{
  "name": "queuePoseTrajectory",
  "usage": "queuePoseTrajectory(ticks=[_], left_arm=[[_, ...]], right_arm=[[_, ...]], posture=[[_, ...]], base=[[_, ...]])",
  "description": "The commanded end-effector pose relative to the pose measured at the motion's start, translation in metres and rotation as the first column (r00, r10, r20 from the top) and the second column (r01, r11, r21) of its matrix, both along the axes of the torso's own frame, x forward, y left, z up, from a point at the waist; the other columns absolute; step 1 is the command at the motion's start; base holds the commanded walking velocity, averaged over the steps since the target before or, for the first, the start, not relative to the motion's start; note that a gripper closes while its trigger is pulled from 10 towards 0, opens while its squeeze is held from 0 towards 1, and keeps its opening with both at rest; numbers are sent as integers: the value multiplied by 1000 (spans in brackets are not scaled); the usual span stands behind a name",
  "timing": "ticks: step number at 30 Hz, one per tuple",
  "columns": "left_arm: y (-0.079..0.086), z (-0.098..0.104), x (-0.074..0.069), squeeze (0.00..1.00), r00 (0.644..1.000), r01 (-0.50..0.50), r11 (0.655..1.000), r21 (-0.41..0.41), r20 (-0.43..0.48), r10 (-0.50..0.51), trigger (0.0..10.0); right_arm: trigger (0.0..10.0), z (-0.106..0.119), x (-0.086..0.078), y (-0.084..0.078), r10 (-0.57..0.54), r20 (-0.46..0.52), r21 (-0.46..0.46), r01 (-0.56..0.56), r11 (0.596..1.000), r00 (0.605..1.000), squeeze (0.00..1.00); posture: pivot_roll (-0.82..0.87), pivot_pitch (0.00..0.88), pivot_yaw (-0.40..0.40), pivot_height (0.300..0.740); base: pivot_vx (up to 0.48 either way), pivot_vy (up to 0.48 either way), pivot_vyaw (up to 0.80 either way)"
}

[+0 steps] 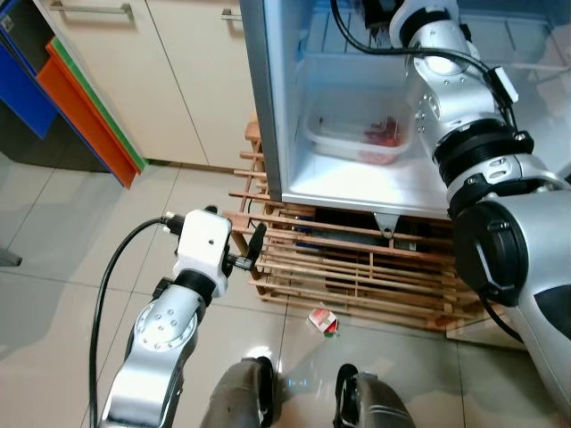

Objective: Restocking fridge

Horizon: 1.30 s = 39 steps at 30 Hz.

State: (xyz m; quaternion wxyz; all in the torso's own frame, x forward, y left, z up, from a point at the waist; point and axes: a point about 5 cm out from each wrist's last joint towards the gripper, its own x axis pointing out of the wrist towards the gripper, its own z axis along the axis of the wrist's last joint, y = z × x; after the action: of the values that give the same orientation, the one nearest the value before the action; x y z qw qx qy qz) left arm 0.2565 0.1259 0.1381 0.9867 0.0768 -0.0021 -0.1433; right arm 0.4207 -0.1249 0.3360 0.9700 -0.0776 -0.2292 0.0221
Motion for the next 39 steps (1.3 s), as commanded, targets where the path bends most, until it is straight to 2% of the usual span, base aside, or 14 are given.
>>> queuePoseTrajectory(ticks=[1, 7, 10, 13, 17, 20, 23, 24, 25, 26, 27, 28, 35, 39], left_arm=[[-1, -5, 2, 0, 1000, 3, 1000, 6, -13, -3, 10000], [-10, -8, 15, 0, 1000, 21, 1000, -17, 8, -21, 10000], [-18, -8, 24, 0, 999, 39, 999, -37, 25, -38, 10000], [-24, -10, 30, 0, 998, 58, 997, -42, 32, -57, 10000], [-28, -12, 34, 0, 997, 71, 997, -44, 37, -69, 10000], [-30, -14, 37, 0, 995, 96, 994, -60, 29, -94, 10000], [-22, -16, 40, 0, 998, 62, 997, -37, 30, -61, 10000], [-18, -18, 41, 0, 999, 43, 998, -34, 21, -42, 10000], [-11, -20, 41, 0, 1000, 22, 999, -32, 9, -21, 10000], [-11, -20, 41, 0, 1000, 22, 999, -32, 9, -21, 10000], [-9, -21, 41, 0, 1000, 16, 999, -32, 9, -16, 10000], [-5, -22, 41, 0, 1000, 2, 1000, -30, 7, -1, 10000], [-3, -23, 41, 0, 1000, -9, 1000, -26, 11, 9, 10000], [5, -25, 37, 0, 999, -37, 999, -27, 14, 38, 10000]], right_arm=[[10000, 2, -2, -3, -7, 32, -1, 7, 1000, 999, 0], [10000, -20, -13, -9, 3, 81, 27, -5, 1000, 997, 0], [10000, -30, -41, -14, 4, 139, 39, -9, 999, 990, 0], [10000, -30, -68, -17, -12, 214, 46, 2, 999, 977, 0], [10000, -43, -96, -18, -11, 227, 53, -1, 999, 974, 0], [10000, -82, -114, -26, -35, 92, 36, 32, 999, 995, 0], [10000, -115, -128, -34, -51, -20, 19, 51, 999, 999, 0], [10000, -131, -133, -37, -47, -68, 12, 48, 999, 997, 0], [10000, -156, -141, -44, -66, -141, -32, 62, 998, 988, 0], [10000, -156, -141, -44, -66, -141, -32, 62, 998, 988, 0], [10000, -168, -145, -47, -80, -181, -44, 73, 996, 980, 0], [10000, -189, -150, -53, -106, -262, -32, 101, 994, 959, 0], [10000, -205, -157, -51, -107, -342, -46, 97, 994, 934, 0], [10000, -216, -169, -51, -77, -371, 5, 85, 996, 925, 0]], posture=[[246, 96, 35, 740], [185, 54, 25, 740], [141, 34, 25, 740], [94, 14, 27, 740], [65, 2, 34, 740], [47, 0, 41, 740], [41, 0, 44, 740], [42, 0, 45, 740], [46, 0, 44, 740], [46, 0, 44, 740], [49, 0, 44, 740], [62, 0, 45, 740], [72, 0, 42, 740], [76, 0, 35, 740]], base=[[0, 0, 0], [0, 0, 0], [0, 0, 0], [0, 0, 0], [0, 0, 0], [0, 0, 0], [0, 0, 0], [0, 0, 0], [0, 0, 0], [0, 0, 0], [0, 0, 0], [0, 0, 0], [0, 0, 0], [0, 0, 0]])
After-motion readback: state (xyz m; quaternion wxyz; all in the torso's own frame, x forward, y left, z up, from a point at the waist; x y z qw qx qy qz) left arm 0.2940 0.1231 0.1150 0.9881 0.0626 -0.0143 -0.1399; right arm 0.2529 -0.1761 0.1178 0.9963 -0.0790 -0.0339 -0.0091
